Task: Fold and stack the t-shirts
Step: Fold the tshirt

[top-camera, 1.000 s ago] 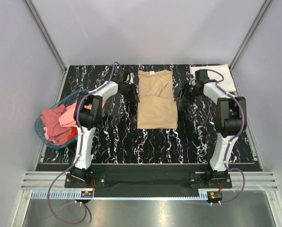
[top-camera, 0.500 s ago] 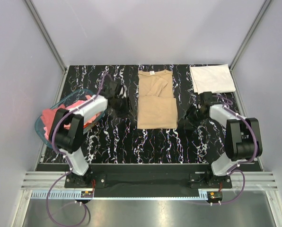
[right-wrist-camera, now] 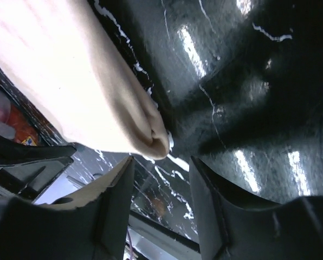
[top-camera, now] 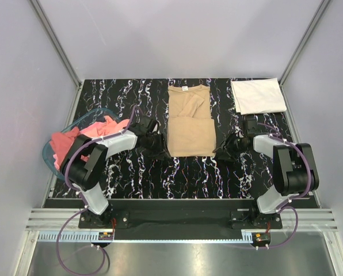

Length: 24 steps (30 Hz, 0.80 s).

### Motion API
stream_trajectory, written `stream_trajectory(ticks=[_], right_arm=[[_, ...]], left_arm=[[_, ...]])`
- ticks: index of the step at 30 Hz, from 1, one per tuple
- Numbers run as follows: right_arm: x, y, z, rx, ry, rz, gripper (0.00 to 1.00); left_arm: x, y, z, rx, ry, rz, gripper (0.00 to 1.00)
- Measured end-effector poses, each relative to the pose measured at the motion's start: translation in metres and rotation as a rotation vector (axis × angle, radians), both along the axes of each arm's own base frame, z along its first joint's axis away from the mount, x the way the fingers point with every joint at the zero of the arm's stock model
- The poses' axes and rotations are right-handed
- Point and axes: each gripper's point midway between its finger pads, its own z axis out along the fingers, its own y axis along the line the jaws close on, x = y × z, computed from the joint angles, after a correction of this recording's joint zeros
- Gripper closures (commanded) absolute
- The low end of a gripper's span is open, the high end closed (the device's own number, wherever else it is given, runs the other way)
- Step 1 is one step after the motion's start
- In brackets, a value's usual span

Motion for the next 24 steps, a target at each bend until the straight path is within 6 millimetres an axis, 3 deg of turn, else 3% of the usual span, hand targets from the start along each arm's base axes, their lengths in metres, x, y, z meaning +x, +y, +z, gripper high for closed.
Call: stream_trajectory(ticks=[8, 15, 24], right_arm=[[0.003, 0.003, -0.010, 0.007, -0.005, 0.012, 0.57], [0.005, 0.005, -0.014, 0.018, -0.008, 0.023, 0.70], [0.006, 0.005, -0.019, 0.014, -0.011, 0.030, 0.97]], left_arm=[[0.006, -0.004, -0.011, -0.003, 0.014, 0.033, 0.59], [0.012, -0.008, -0.013, -0.019, 0.008, 0.056, 0.63], [0.016, -0.010, -0.016, -0.026, 0.011, 0.074, 0.76]])
